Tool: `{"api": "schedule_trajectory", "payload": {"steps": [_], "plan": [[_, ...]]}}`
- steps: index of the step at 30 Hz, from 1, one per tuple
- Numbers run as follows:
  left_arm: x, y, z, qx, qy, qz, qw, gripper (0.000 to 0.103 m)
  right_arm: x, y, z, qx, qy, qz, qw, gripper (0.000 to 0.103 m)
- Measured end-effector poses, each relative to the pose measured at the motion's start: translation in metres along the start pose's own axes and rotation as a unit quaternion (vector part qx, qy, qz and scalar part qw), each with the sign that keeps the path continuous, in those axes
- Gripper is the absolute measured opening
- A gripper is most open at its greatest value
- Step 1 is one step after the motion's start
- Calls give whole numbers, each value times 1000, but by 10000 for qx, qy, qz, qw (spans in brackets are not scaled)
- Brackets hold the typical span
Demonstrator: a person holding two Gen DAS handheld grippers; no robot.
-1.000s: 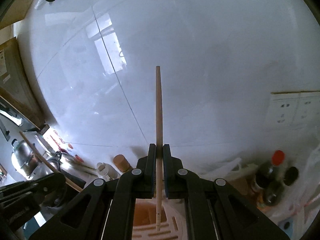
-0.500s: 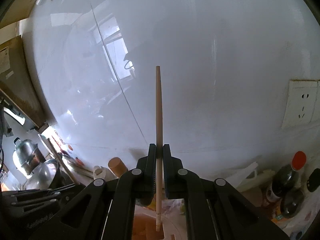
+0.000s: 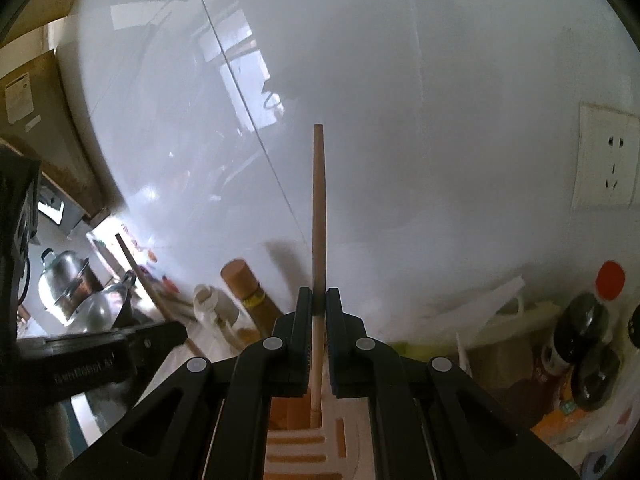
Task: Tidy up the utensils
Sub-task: 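Open the left gripper into the cream holder while the right gripper releases its chopstick there, then move both tools back down to the chopsticks on the cat mat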
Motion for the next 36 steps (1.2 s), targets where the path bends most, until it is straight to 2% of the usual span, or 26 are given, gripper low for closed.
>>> {"api": "schedule_trajectory", "payload": {"steps": [5, 6, 7, 9, 10, 11, 13, 14, 15, 16, 19, 22, 24, 27, 33, 35, 36], "plan": [[-3, 1, -9, -17, -135, -50, 9999, 10, -3, -12, 3, 343, 144, 37, 9993, 9], [-2, 1, -12, -39, -106, -52, 9999, 11, -2, -13, 3, 388, 162, 61, 9991, 19], [0, 2, -16, -80, -61, -52, 9999, 15, -1, -12, 1, 405, 187, 85, 9990, 32], [4, 5, -24, -180, 88, -26, 9998, 38, -1, -9, -6, 355, 221, 158, 9990, 43], [6, 6, -28, -236, 162, -9, 9996, 64, -3, -8, -11, 333, 202, 197, 9990, 43], [10, 7, -34, -340, 232, -11, 9992, 79, -5, -6, -16, 319, 185, 236, 9990, 43], [16, 7, -49, -563, 315, -8, 9979, 80, -9, -6, -27, 305, 74, 298, 9991, 47], [19, 5, -53, -605, 331, -5, 9976, 85, -11, -6, -32, 322, 1, 306, 9990, 50], [21, 3, -56, -624, 334, 5, 9975, 92, -13, -8, -39, 320, -46, 351, 9989, 57], [24, 0, -58, -656, 345, 15, 9972, 103, -18, -10, -46, 340, -184, 385, 9985, 65], [32, -14, -65, -747, 501, 129, 9959, 103, -28, -22, -65, 391, -460, 525, 9968, 85], [39, -35, -66, -663, 508, 182, 9963, 103, -36, -41, -86, 390, -701, 679, 9945, 96], [44, -52, -64, -548, 547, 236, 9967, 103, -43, -52, -101, 336, -769, 786, 9934, 99], [49, -81, -57, -352, 631, 420, 9965, 103, -55, -84, -120, 410, -1109, 890, 9890, 100], [56, -145, -22, 273, 843, 909, 9919, 103, -72, -162, -130, 1083, -1471, 1121, 9768, 100], [57, -166, -7, 528, 851, 997, 9900, 103, -80, -190, -127, 1357, -1547, 1249, 9706, 96], [58, -176, 1, 666, 837, 1021, 9890, 103, -84, -205, -126, 1513, -1561, 1326, 9670, 88]]}}
Point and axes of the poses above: each gripper's, at about its wrist camera, not at the fingertips, and z roughly the way its jaws point, x to its left, y to its top, the point moved 10 cm from there along z, roughly the way its jaws point, and after that the axes turned 1 degree about -z, right-handed, at the moved point
